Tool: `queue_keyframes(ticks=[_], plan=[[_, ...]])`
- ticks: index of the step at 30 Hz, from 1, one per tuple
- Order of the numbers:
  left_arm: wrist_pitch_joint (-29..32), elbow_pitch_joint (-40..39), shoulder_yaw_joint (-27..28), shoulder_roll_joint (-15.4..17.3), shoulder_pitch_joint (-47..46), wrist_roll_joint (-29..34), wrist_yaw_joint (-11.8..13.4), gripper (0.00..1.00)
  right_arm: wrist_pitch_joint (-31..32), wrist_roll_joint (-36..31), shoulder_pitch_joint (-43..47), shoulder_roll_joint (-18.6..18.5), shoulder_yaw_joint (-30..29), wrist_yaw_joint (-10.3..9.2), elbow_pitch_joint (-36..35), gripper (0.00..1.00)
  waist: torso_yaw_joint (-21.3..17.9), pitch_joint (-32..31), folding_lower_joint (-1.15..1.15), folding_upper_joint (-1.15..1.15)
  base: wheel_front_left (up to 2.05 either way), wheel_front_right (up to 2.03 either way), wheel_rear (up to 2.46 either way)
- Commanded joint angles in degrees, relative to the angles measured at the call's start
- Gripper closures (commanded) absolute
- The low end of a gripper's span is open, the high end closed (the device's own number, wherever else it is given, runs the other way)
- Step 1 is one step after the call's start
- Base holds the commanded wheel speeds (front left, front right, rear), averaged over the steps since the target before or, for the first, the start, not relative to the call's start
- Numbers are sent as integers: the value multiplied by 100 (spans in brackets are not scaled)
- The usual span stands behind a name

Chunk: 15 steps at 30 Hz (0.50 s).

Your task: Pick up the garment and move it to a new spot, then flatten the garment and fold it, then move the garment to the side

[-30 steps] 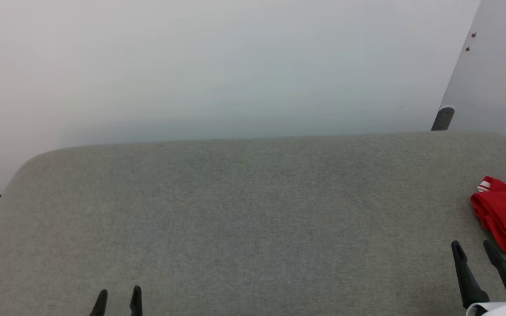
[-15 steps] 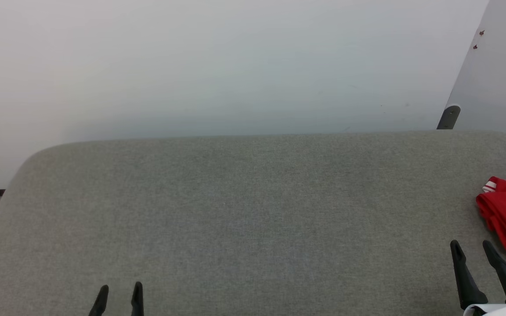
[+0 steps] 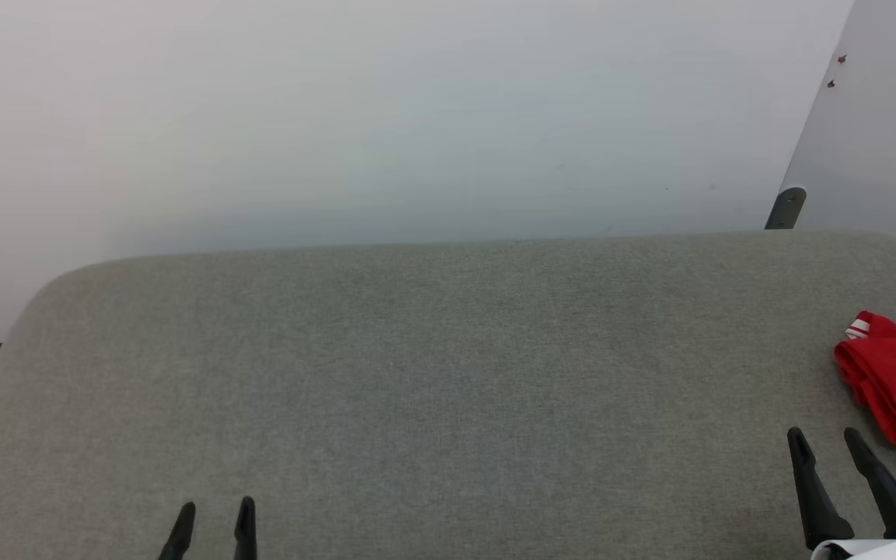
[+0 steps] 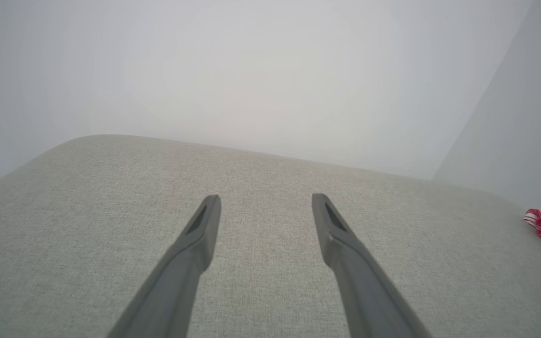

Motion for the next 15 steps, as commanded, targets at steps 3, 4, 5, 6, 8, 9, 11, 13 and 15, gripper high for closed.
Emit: queue_keyframes(ticks=[3,4,5,6,8,9,11,13,15], plan=[[4,23,20,37,-32,-79,-12,0,-31,56,-28,57,-12,-6,5,0,-45,0,0,0,0,0,0],[4,31,29,29,-32,-121,-12,0,-35,54,-29,70,-6,-6,6,0,-58,1,0,0,0,0,0],[4,34,41,28,-42,-136,-12,0,-36,50,-28,87,1,-6,4,0,-67,3,0,0,0,0,0],[4,19,55,33,-68,-156,-12,0,-36,46,-30,105,10,-6,4,0,-76,5,0,0,0,0,0],[1,66,32,5,-8,-134,0,100,-11,33,5,102,18,0,57,100,-75,4,0,0,0,0,0],[4,118,20,-12,16,-140,0,100,-2,39,21,123,27,0,117,100,-75,5,0,0,0,0,0],[15,218,5,-49,51,-187,0,100,15,79,56,160,36,0,212,100,-75,7,0,0,0,0,0],[72,239,11,-55,-5,-399,0,100,55,270,18,184,14,0,236,100,-74,15,0,0,0,0,0],[130,264,20,-59,-64,-609,-1,100,93,457,-18,207,-7,0,260,100,-72,22,0,0,0,0,0]])
